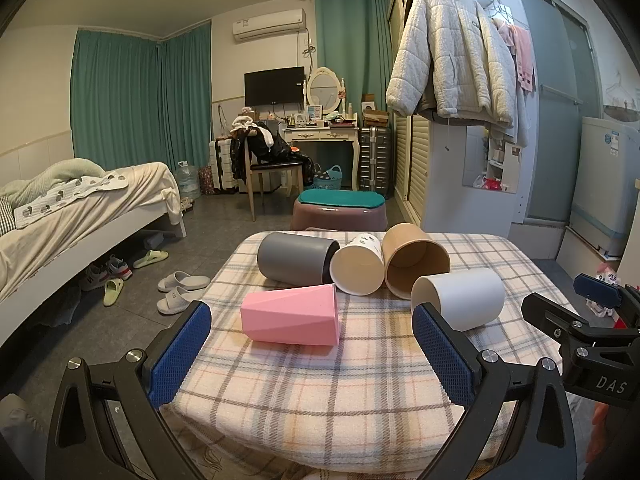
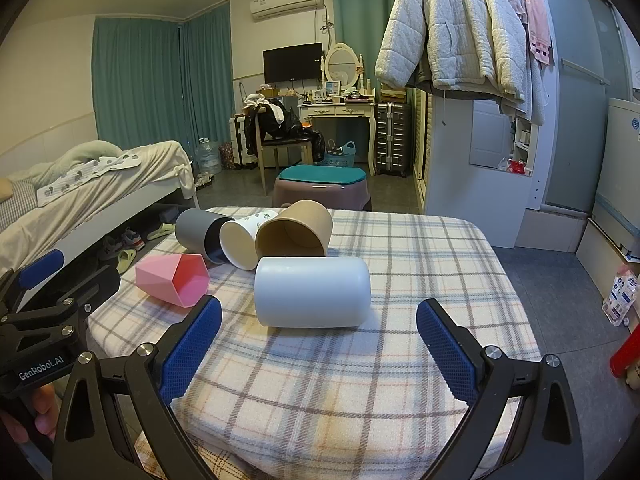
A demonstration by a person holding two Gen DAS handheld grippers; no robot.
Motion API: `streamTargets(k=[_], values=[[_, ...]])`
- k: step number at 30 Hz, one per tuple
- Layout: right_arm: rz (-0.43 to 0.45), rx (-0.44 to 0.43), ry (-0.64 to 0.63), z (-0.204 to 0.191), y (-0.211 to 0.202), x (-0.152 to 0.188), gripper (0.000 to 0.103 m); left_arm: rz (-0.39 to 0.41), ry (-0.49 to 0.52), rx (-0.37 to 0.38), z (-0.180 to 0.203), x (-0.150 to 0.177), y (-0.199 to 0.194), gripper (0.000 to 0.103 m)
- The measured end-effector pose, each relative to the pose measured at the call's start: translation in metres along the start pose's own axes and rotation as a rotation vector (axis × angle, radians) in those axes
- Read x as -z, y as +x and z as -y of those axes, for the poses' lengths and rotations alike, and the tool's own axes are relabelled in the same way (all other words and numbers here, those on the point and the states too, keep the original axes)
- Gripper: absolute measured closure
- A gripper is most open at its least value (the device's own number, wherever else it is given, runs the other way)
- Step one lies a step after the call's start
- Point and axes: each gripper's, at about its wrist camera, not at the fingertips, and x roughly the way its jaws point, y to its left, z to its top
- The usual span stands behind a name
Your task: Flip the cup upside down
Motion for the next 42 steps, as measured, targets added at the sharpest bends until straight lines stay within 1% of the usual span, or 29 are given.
streamTargets(k=[6, 11, 15, 18, 20, 24, 25, 27, 29, 31, 32, 35, 37, 42], values=[[0.001, -0.001, -0.001, 0.0, 0.0, 0.0, 0.004, -0.002, -0.003, 0.001, -0.001, -0.001, 0.0, 0.0], [-0.019, 0.0, 0.0, 0.002, 0.005, -0.004, 0.004, -0.003, -0.006, 0.009, 0.004, 0.003, 0.002, 0.0], [-0.056, 0.018, 0.001, 0.004, 0.019, -0.017, 0.004, -0.009, -0.012, 0.006, 0.007, 0.004, 0.021, 0.0], [-0.082, 0.032, 0.015, 0.008, 0.034, -0.035, 0.004, -0.024, -0.016, -0.007, 0.003, -0.004, 0.033, 0.0], [-0.1, 0.044, 0.026, 0.009, 0.048, -0.05, 0.004, -0.036, -0.024, -0.012, 0.0, -0.01, 0.043, 0.0], [-0.148, 0.035, 0.042, 0.007, 0.081, -0.078, 0.004, -0.057, -0.035, -0.025, -0.011, -0.025, 0.066, 0.0], [-0.173, 0.04, 0.04, 0.005, 0.095, -0.087, 0.004, -0.067, -0.039, -0.027, -0.019, -0.029, 0.074, 0.0], [-0.204, 0.033, 0.033, -0.001, 0.115, -0.097, 0.004, -0.08, -0.044, -0.032, -0.026, -0.034, 0.087, 0.0], [-0.255, 0.031, 0.015, -0.009, 0.144, -0.106, 0.004, -0.092, -0.046, -0.038, -0.032, -0.035, 0.099, 0.0], [-0.31, 0.03, 0.011, -0.014, 0.168, -0.108, 0.004, -0.104, -0.047, -0.039, -0.037, -0.037, 0.108, 0.0], [-0.335, 0.014, 0.01, -0.017, 0.181, -0.108, 0.004, -0.108, -0.047, -0.041, -0.041, -0.037, 0.114, 0.0], [-0.389, 0.007, 0.003, -0.024, 0.208, -0.104, 0.004, -0.118, -0.044, -0.046, -0.05, -0.038, 0.125, 0.0], [-0.425, 0.0, 0.009, -0.024, 0.222, -0.1, 0.004, -0.122, -0.055, -0.051, -0.056, -0.038, 0.132, 0.0], [-0.475, -0.009, 0.029, -0.019, 0.236, -0.093, 0.004, -0.138, -0.082, -0.032, -0.063, -0.036, 0.141, 0.0]])
